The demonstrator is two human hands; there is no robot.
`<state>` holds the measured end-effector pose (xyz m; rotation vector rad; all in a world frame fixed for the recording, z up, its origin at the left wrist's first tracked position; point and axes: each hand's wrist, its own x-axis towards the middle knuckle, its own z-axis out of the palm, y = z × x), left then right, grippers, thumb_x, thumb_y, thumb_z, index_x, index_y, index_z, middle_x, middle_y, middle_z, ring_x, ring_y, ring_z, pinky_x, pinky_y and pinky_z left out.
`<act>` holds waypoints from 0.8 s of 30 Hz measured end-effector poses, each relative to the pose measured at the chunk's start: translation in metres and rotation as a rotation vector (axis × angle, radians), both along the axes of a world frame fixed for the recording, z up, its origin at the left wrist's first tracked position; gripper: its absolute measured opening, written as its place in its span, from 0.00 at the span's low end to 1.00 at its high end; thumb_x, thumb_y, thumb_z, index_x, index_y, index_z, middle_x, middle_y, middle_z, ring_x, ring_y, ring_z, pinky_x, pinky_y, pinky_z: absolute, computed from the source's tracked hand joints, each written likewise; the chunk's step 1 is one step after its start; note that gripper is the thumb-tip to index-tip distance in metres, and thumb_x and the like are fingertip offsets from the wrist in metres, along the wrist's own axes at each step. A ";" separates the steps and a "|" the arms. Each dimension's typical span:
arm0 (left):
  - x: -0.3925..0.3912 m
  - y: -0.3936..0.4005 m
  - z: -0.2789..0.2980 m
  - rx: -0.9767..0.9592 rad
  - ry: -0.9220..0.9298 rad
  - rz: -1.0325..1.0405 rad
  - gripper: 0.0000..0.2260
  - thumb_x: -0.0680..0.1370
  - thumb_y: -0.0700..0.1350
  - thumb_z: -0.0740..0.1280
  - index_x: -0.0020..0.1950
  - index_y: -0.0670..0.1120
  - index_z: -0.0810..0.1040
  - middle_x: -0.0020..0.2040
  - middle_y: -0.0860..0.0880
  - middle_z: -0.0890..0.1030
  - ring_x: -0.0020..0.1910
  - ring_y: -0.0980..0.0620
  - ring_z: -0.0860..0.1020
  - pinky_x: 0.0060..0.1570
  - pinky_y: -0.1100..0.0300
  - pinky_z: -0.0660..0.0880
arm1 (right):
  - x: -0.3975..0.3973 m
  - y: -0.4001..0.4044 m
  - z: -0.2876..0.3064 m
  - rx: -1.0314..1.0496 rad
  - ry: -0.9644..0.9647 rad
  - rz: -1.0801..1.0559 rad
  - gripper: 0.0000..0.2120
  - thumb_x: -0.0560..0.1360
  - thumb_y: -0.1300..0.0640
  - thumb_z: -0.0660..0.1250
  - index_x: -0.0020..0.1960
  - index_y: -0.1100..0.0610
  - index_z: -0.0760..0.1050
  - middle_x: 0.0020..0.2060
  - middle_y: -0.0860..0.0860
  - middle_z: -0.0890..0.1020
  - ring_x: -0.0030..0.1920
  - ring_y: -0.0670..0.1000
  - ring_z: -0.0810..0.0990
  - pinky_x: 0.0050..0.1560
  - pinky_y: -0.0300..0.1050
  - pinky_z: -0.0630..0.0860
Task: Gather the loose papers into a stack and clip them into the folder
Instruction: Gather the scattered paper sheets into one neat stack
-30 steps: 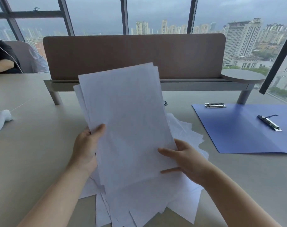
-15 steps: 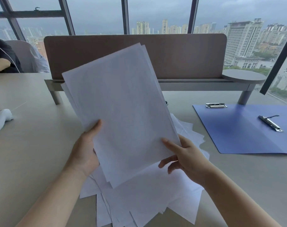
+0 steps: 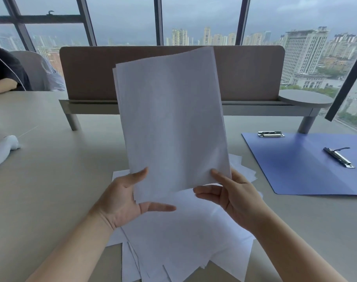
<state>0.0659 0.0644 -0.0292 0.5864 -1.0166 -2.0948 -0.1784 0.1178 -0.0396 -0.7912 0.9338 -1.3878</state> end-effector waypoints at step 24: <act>0.011 -0.039 -0.012 0.139 -0.248 0.567 0.06 0.81 0.43 0.63 0.44 0.48 0.75 0.28 0.50 0.73 0.17 0.56 0.67 0.17 0.70 0.53 | -0.019 -0.003 -0.015 -0.048 1.445 -0.057 0.34 0.67 0.29 0.67 0.70 0.39 0.70 0.69 0.38 0.73 0.72 0.42 0.67 0.72 0.44 0.64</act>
